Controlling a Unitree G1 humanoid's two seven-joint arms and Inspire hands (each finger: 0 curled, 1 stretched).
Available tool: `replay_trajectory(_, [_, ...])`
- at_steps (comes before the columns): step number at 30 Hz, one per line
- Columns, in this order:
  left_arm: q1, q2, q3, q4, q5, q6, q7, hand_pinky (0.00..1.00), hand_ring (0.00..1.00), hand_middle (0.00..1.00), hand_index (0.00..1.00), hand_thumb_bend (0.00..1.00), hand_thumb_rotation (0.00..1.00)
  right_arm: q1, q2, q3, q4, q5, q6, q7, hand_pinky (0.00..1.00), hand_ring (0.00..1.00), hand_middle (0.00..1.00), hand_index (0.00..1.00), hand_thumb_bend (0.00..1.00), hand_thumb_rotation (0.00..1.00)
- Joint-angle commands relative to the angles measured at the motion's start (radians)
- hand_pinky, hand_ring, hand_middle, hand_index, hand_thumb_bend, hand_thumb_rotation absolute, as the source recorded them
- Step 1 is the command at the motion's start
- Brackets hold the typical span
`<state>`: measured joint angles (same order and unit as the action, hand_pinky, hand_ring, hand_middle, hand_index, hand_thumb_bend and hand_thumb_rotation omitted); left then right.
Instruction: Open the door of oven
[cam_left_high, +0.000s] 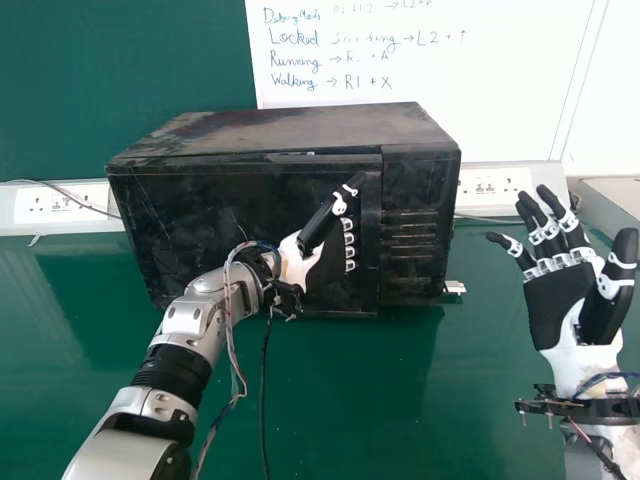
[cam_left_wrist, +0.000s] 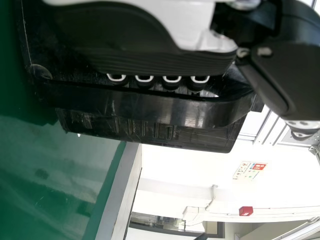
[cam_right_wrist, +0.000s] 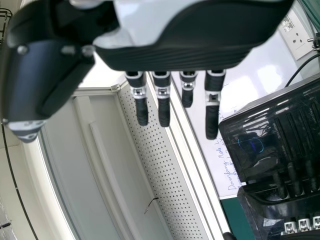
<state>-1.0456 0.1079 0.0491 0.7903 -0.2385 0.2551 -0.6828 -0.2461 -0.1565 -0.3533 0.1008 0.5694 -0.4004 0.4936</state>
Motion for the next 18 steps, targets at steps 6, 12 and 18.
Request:
replay_trajectory(6, [-0.035, -0.017, -0.015, 0.041, 0.015, -0.026, -0.013, 0.62, 0.78, 0.88, 0.89, 1.00, 0.80, 0.011, 0.008, -0.001, -0.003, -0.003, -0.009, -0.004, 0.87, 0.96, 0.97, 0.91, 1.00, 0.85])
replay_trajectory(12, [-0.038, -0.012, -0.016, 0.051, 0.013, -0.034, -0.032, 0.61, 0.76, 0.88, 0.88, 1.00, 0.79, 0.008, 0.007, -0.003, 0.006, 0.012, -0.002, 0.008, 0.86, 0.95, 0.96, 0.91, 1.00, 0.83])
replay_trajectory(18, [-0.033, -0.007, -0.018, 0.038, 0.011, -0.032, -0.054, 0.58, 0.73, 0.83, 0.87, 1.00, 0.79, 0.008, 0.006, -0.002, 0.000, 0.020, 0.005, 0.008, 0.79, 0.89, 0.94, 0.90, 1.00, 0.81])
